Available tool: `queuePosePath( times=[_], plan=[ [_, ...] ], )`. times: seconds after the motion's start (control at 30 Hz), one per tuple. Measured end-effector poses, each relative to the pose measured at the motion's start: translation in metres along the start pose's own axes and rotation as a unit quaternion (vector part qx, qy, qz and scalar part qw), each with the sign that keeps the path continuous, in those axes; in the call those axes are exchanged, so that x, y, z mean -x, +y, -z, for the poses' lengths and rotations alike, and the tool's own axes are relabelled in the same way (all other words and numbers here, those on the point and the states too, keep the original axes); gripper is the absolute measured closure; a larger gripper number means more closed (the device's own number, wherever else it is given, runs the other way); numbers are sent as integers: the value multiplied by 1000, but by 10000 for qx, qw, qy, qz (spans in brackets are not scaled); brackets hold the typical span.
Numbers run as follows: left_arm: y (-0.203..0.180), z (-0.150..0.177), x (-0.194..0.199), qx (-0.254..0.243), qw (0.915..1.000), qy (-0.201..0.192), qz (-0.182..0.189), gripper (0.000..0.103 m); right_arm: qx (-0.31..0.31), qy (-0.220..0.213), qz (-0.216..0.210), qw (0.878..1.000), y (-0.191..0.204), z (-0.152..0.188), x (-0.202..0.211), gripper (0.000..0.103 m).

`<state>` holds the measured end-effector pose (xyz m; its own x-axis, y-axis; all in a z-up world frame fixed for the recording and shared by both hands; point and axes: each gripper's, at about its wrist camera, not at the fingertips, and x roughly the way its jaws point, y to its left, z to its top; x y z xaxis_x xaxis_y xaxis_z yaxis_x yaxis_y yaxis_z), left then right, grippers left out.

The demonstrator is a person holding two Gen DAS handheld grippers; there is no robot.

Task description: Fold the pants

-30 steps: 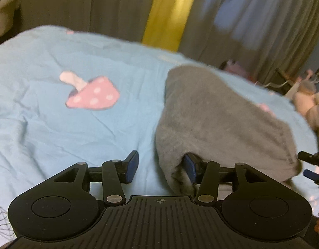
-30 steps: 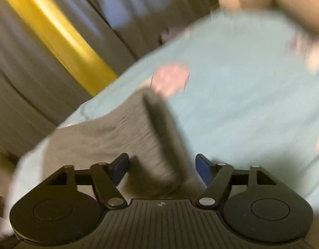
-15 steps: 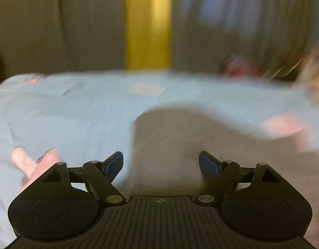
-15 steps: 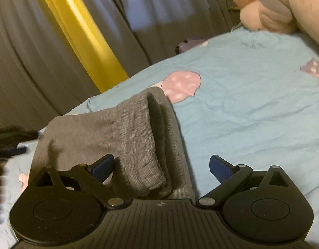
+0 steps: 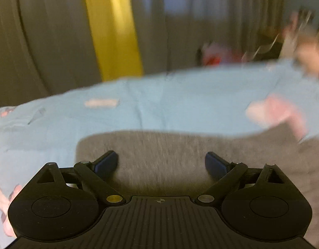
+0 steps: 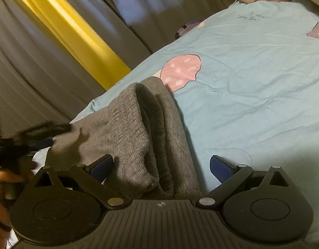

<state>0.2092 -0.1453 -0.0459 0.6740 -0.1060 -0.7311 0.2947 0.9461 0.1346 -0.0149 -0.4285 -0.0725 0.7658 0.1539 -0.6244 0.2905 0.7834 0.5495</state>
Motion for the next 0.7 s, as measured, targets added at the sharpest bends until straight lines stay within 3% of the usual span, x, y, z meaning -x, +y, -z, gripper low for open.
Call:
queuePosePath(
  times=[0.1,0.23,0.3,0.37,0.47,0.53,0.57,0.63,0.67,0.7],
  plan=[
    [-23,10,-3,-290,9979,-249,-514,0,-42,36,-35,10000,-1,1,-1,4],
    [2,11,40,15,9997,-256,-7,1,-240,105,-139,9996,-8,0,-3,4],
    [25,26,69,189,9991,-273,269,1,-312,133,-171,9993,-10,0,-4,4],
    [51,52,93,349,9981,-42,510,1,-293,119,-160,9994,-9,1,-4,4],
    [77,102,110,796,9956,352,354,1,-282,110,-138,9994,-7,1,-4,4],
    [84,138,101,1141,9898,816,240,0,-312,142,-157,9993,-8,1,-5,4],
    [92,143,98,1673,9800,1037,280,0,-317,204,-191,9991,-7,1,-7,4],
    [103,142,103,2398,9643,1013,478,3,-285,157,-87,9994,-5,2,-4,4],
    [103,140,108,2444,9633,963,556,5,-252,148,-60,9996,-4,2,-2,4],
    [99,138,118,2314,9676,792,625,6,-235,137,-30,9996,-3,3,0,4]
  ],
)
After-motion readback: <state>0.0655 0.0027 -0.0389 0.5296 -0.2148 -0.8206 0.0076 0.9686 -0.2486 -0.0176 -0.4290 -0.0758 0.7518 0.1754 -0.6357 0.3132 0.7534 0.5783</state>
